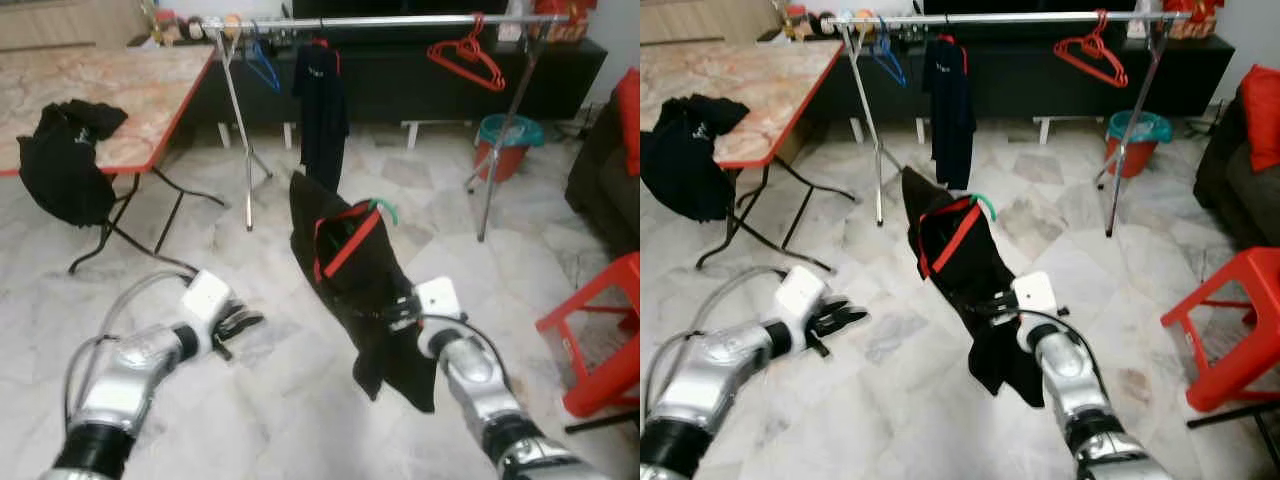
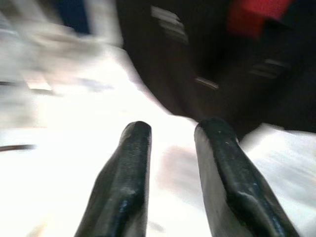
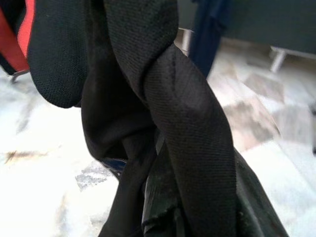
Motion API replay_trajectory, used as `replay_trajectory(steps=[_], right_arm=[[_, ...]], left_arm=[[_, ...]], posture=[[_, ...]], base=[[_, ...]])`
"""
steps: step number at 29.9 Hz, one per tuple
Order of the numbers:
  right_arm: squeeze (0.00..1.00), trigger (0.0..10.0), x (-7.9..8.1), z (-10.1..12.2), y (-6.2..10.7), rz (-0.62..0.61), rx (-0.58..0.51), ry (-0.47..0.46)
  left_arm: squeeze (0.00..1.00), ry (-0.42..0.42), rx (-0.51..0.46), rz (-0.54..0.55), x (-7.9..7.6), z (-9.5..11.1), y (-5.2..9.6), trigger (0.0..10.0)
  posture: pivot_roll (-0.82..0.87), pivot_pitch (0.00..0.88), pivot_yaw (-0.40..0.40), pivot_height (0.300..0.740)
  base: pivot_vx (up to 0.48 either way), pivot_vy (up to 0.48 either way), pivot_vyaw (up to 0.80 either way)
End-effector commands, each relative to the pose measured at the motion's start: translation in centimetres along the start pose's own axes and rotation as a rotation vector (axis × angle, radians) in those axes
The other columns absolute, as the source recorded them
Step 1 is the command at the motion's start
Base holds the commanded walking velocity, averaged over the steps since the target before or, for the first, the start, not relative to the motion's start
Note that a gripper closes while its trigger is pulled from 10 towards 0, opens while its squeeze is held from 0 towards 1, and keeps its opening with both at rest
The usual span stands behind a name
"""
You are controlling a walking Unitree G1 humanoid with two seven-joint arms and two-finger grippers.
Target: Hang hanger
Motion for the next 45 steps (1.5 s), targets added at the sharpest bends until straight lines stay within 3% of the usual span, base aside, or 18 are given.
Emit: replay_trajectory(steps=[1,6,12,13,14,15,18,21,26,27,32,36,45], right_arm=[[0.0,10.0,-0.3,2.1,-0.1,0.066,-0.074,0.063],[0.0,10.0,-1.2,2.7,0.4,0.152,-0.064,0.136],[0.0,10.0,-0.6,2.8,0.9,0.347,0.001,0.249],[0.0,10.0,-0.3,2.8,1.0,0.395,0.011,0.271],[0.0,10.0,0.2,2.7,1.3,0.464,0.02,0.288],[0.0,10.0,1.0,2.6,2.3,0.609,0.043,0.3],[0.0,10.0,1.3,2.3,3.2,0.74,0.091,0.312],[0.0,10.0,1.1,2.1,3.4,0.77,0.118,0.329],[0.0,10.0,0.5,2.0,3.6,0.813,0.173,0.344],[0.0,10.0,0.5,2.0,3.6,0.821,0.176,0.344],[0.0,10.0,0.7,2.7,3.5,0.861,0.174,0.336],[0.0,10.0,0.9,2.8,3.6,0.882,0.172,0.341],[0.0,10.0,1.4,2.7,3.9,0.944,0.177,0.335]], left_arm=[[1.0,-0.035,-0.034,0.175,3.1,0.8,0.7,10.0],[1.0,-0.037,-0.114,0.214,4.3,2.8,1.1,10.0],[1.0,-0.128,-0.166,0.057,2.3,4.2,0.9,10.0],[0.65,-0.13,-0.18,0.011,1.7,4.4,0.8,10.0],[0.0,-0.134,-0.187,-0.052,0.9,4.5,0.9,10.0],[0.0,-0.173,-0.182,-0.127,-0.2,4.4,0.9,10.0],[0.0,-0.196,-0.169,-0.197,-0.9,4.3,1.1,10.0],[0.0,-0.207,-0.166,-0.241,-1.3,4.3,1.4,10.0],[0.0,-0.231,-0.111,-0.393,-2.1,4.0,3.2,10.0],[1.0,-0.215,-0.106,-0.424,-2.2,4.0,3.6,10.0],[1.0,-0.193,-0.017,-0.58,-2.8,2.6,5.7,10.0],[1.0,-0.192,-0.016,-0.579,-2.8,2.5,5.5,10.0],[1.0,-0.14,-0.068,-0.634,-4.3,3.6,4.3,10.0]], posture=[[0.07,0.0,0.058,0.74],[0.07,0.0,0.052,0.74],[0.05,0.0,0.053,0.74],[0.05,0.0,0.051,0.74],[0.05,0.0,0.046,0.74],[0.05,0.0,0.042,0.74],[0.05,0.0,0.035,0.74],[0.06,0.0,0.024,0.74],[0.08,0.0,0.0,0.74],[0.09,0.0,-0.003,0.74],[0.09,0.0,-0.011,0.74],[0.09,0.0,-0.015,0.74],[0.08,0.0,-0.014,0.74]], base=[[0.0,0.0,0.0],[0.0,0.0,0.0],[0.0,0.0,0.0],[0.0,0.0,0.0],[0.0,0.0,0.0],[0.0,0.0,0.0],[0.0,0.0,0.0],[0.0,0.0,0.0],[0.0,0.0,0.0],[0.0,0.0,0.0],[0.0,0.0,0.0],[0.0,0.0,0.0],[0.0,0.0,0.0]])
Point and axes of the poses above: a point about 5 cm out from each wrist's last joint towards the gripper, its own y axis pointing back from the gripper into the wrist, its own z axis along the axis of the wrist's last joint, x = y × z, the point moved 3 cm from there along -y, pointing out of the wrist towards the gripper, and after that the axes turned 7 degrees about -y, right-handed, at the moved point
